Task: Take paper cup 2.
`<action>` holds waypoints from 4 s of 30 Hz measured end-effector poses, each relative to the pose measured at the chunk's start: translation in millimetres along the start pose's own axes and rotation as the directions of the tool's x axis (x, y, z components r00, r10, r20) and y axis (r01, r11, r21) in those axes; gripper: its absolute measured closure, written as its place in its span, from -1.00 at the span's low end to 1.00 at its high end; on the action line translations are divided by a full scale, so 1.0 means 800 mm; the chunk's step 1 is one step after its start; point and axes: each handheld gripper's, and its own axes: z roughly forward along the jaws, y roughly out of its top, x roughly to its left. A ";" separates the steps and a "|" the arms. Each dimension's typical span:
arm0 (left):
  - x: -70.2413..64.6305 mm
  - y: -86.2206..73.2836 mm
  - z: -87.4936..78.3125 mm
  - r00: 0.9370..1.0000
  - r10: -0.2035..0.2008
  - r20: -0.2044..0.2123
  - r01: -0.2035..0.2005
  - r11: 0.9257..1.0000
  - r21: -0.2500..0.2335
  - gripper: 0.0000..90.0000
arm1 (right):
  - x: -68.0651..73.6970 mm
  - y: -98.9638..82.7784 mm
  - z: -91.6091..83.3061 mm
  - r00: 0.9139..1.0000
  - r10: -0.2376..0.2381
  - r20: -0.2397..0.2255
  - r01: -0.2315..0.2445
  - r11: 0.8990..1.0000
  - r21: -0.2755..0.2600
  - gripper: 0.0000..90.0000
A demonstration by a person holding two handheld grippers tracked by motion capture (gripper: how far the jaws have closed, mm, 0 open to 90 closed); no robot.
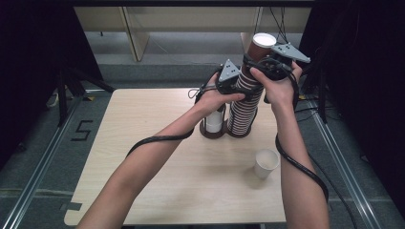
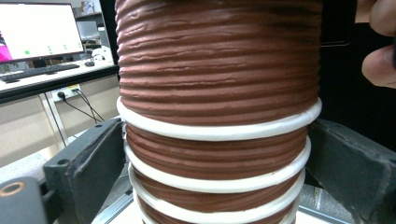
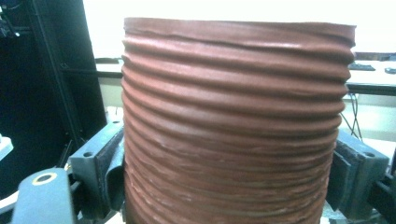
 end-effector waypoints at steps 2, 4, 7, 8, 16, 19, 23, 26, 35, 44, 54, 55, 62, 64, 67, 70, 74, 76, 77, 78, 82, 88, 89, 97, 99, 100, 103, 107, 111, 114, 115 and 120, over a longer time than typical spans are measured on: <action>0.000 0.000 0.000 1.000 -0.001 0.000 0.001 1.000 0.000 -0.88 | 0.000 0.001 0.000 1.000 -0.003 -0.001 0.003 1.000 0.002 -0.63; 0.001 0.000 0.000 1.000 -0.002 0.000 0.002 1.000 0.001 -0.88 | 0.000 0.001 0.000 1.000 -0.002 0.000 0.002 1.000 0.002 -0.62; 0.001 0.000 0.000 1.000 -0.001 0.001 0.001 1.000 0.001 -0.88 | 0.000 0.001 0.000 1.000 -0.002 -0.002 0.002 1.000 0.001 -0.62; 0.001 0.000 0.000 1.000 -0.001 0.001 0.001 1.000 0.003 -0.88 | -0.001 0.002 0.000 1.000 -0.007 -0.001 0.007 1.000 -0.002 -0.61; 0.002 0.001 0.000 1.000 -0.002 -0.001 0.002 1.000 0.007 -0.88 | 0.000 0.008 -0.002 1.000 0.002 -0.005 -0.002 1.000 -0.024 -0.59; 0.002 0.001 0.000 1.000 -0.003 0.000 0.003 1.000 0.007 -0.88 | -0.001 0.012 -0.003 1.000 -0.006 -0.008 0.006 1.000 -0.030 -0.58; 0.003 0.001 0.000 1.000 -0.001 -0.002 0.001 1.000 0.009 -0.88 | 0.000 0.021 -0.006 1.000 -0.016 0.007 0.016 0.998 -0.058 -0.56; 0.003 0.001 0.000 1.000 -0.004 -0.003 0.004 1.000 0.009 -0.88 | 0.000 0.026 -0.007 1.000 -0.018 0.006 0.019 0.997 -0.069 -0.56; 0.004 0.002 -0.001 1.000 0.005 -0.005 -0.005 1.000 0.017 -0.88 | 0.000 0.035 -0.012 1.000 -0.021 0.005 0.022 0.995 -0.099 -0.55; 0.005 0.002 -0.001 1.000 0.004 -0.008 -0.004 1.000 0.020 -0.88 | 0.000 0.050 -0.019 1.000 -0.019 0.002 0.019 0.990 -0.139 -0.55; 0.005 0.002 -0.001 1.000 -0.011 -0.008 0.011 1.000 0.017 -0.88 | 0.001 0.062 -0.025 1.000 -0.022 -0.004 0.021 0.983 -0.182 -0.55; 0.005 0.003 -0.001 1.000 -0.010 -0.008 0.010 1.000 0.018 -0.88 | 0.000 0.064 -0.026 1.000 -0.028 0.000 0.027 0.982 -0.188 -0.55; 0.005 0.003 -0.001 1.000 -0.006 -0.010 0.006 1.000 0.022 -0.88 | 0.000 0.071 -0.030 1.000 -0.012 -0.003 0.011 0.978 -0.209 -0.55; 0.005 0.003 -0.001 1.000 -0.005 -0.010 0.006 1.000 0.022 -0.88 | 0.000 0.072 -0.031 1.000 -0.005 -0.005 0.004 0.976 -0.219 -0.55; 0.005 0.003 -0.001 1.000 -0.005 -0.009 0.005 1.000 0.023 -0.88 | 0.000 0.075 -0.034 1.000 -0.001 -0.012 -0.002 0.975 -0.223 -0.55; 0.005 0.003 -0.001 1.000 -0.004 -0.009 0.004 1.000 0.023 -0.88 | 0.000 0.079 -0.035 1.000 0.002 -0.016 -0.006 0.974 -0.227 -0.55; 0.005 0.003 -0.001 1.000 -0.004 -0.008 0.004 1.000 0.024 -0.88 | 0.001 0.083 -0.036 1.000 -0.002 -0.013 -0.001 0.971 -0.239 -0.55; 0.005 0.003 -0.001 1.000 -0.003 -0.008 0.003 1.000 0.025 -0.88 | 0.001 0.084 -0.037 1.000 -0.004 -0.016 0.000 0.971 -0.240 -0.55; 0.005 0.003 -0.001 1.000 -0.003 -0.008 0.004 1.000 0.024 -0.88 | 0.002 0.084 -0.038 1.000 -0.001 -0.015 -0.002 0.971 -0.240 -0.55; 0.005 0.003 -0.001 1.000 -0.004 -0.008 0.004 1.000 0.024 -0.88 | 0.002 0.083 -0.038 1.000 -0.003 -0.014 0.000 0.972 -0.234 -0.55; 0.005 0.003 -0.001 1.000 -0.002 -0.008 0.002 1.000 0.026 -0.88 | 0.000 0.081 -0.042 1.000 -0.002 -0.013 -0.002 0.967 -0.253 -0.55; 0.006 0.003 -0.001 1.000 0.002 -0.011 -0.002 1.000 0.026 -0.88 | 0.002 0.080 -0.047 1.000 0.000 -0.013 -0.004 0.966 -0.259 -0.55; 0.006 0.003 -0.001 1.000 0.002 -0.010 -0.001 1.000 0.024 -0.87 | 0.002 0.080 -0.048 1.000 -0.010 -0.013 0.007 0.964 -0.264 -0.55; 0.004 0.003 -0.002 1.000 -0.012 -0.005 0.012 1.000 0.016 -0.87 | 0.004 0.081 -0.070 1.000 -0.023 -0.014 0.018 0.960 -0.281 -0.55; 0.004 0.003 -0.006 1.000 0.001 -0.007 -0.001 1.000 0.022 -0.85 | 0.003 0.081 -0.078 0.999 -0.033 -0.006 0.030 0.960 -0.278 -0.55; 0.003 0.003 -0.009 1.000 0.003 -0.009 -0.003 1.000 0.023 -0.85 | 0.003 0.081 -0.082 0.999 -0.034 -0.008 0.030 0.961 -0.274 -0.55; 0.001 0.005 -0.022 1.000 0.023 0.002 -0.023 1.000 0.022 -0.87 | 0.003 0.077 -0.092 0.998 -0.059 -0.008 0.055 0.964 -0.260 -0.55; -0.006 0.007 -0.047 0.999 0.035 0.023 -0.036 0.999 0.023 -0.87 | 0.003 0.062 -0.106 0.994 -0.106 -0.005 0.102 0.968 -0.230 -0.55; -0.010 0.009 -0.079 0.997 0.071 0.040 -0.072 0.997 0.029 -0.87 | 0.006 0.043 -0.119 0.990 -0.143 0.000 0.141 0.973 -0.184 -0.55; -0.011 0.005 -0.101 0.996 0.076 0.045 -0.078 0.996 0.037 -0.87 | 0.006 0.026 -0.126 0.984 -0.178 0.000 0.176 0.972 -0.157 -0.55; -0.010 0.004 -0.107 0.996 0.081 0.045 -0.083 0.996 0.040 -0.87 | 0.006 0.021 -0.128 0.982 -0.191 0.003 0.190 0.971 -0.144 -0.55; -0.006 -0.011 -0.140 0.997 0.068 0.046 -0.071 0.995 0.065 -0.86 | 0.012 -0.009 -0.131 0.970 -0.244 -0.016 0.242 0.967 -0.082 -0.55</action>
